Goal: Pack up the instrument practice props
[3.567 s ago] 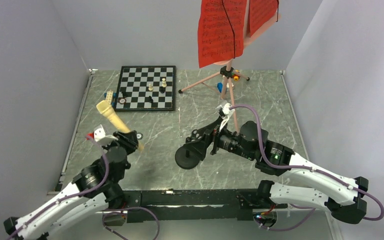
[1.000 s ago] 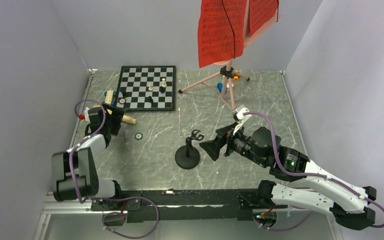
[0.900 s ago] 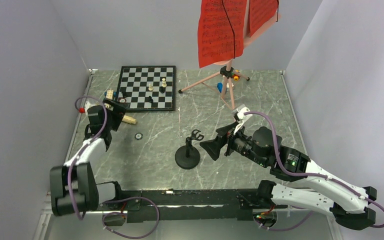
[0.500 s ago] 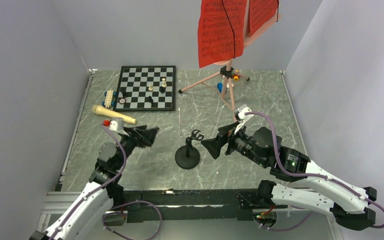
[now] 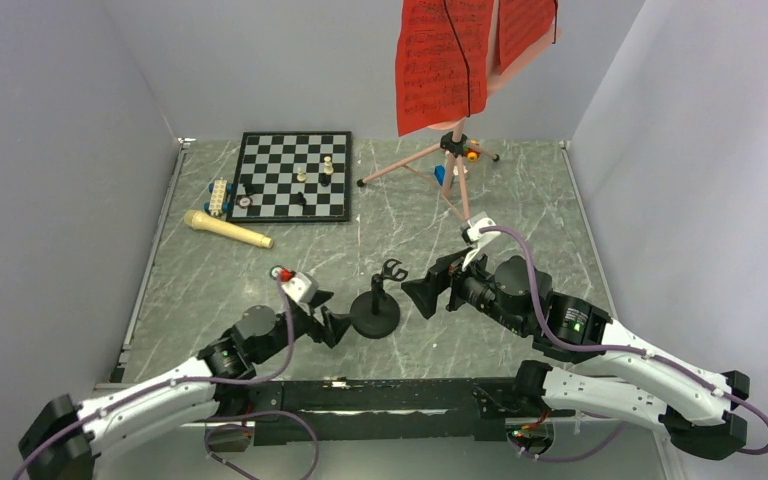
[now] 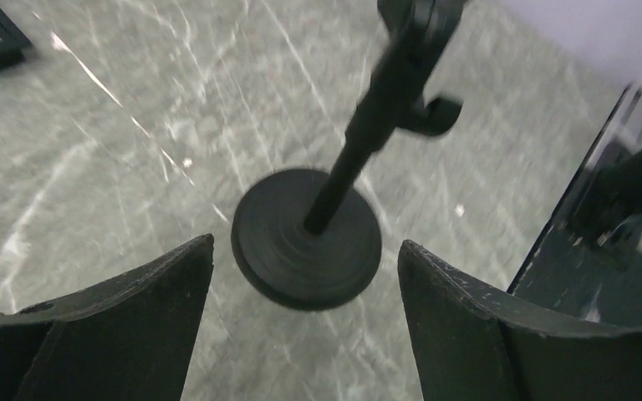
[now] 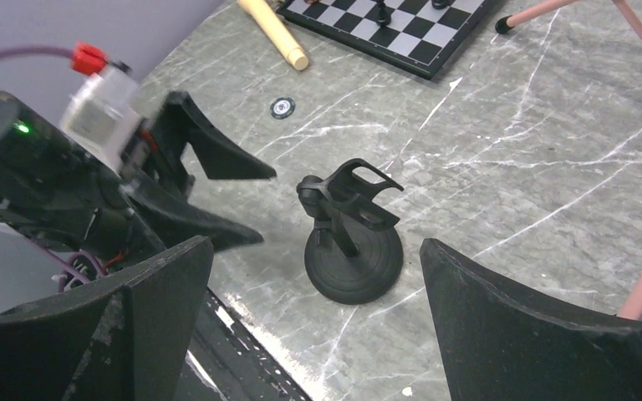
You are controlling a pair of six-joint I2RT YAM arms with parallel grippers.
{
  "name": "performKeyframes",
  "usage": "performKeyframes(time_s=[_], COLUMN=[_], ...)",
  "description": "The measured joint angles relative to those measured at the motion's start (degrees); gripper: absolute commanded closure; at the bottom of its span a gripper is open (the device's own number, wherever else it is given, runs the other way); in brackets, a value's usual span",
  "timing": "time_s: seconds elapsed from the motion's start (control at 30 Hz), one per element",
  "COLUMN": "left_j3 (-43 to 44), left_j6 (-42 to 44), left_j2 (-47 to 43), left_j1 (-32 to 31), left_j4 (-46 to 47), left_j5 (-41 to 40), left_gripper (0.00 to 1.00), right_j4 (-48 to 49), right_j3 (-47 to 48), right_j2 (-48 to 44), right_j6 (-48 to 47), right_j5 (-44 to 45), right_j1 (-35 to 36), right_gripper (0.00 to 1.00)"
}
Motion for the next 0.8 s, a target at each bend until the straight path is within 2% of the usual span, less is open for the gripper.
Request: performKeyframes(time_s=[0.3, 0.5, 0.8], left_j3=[1.7, 3.7, 7.8], left_j6=[7.7, 10.7, 13.9], left_j2=[28.0, 36.2, 44.5], left_j1=[-5.5, -5.8, -5.8], left_j4=[17.0, 30.0, 36.6], left_j5=[0.8, 0.1, -0.1], left_gripper=[0.15, 0.16, 0.28], right_j4=[-0.8, -1.5, -2.0], right_j3=[0.0, 0.0, 0.0], right_j2=[-0.8, -2.6, -2.8], right_j6=[0.0, 0.0, 0.0], right_j5=[1.6, 2.6, 2.8], right_j1=[-0.1, -0.1, -0.2], right_gripper=[0.00, 0.00, 0.00])
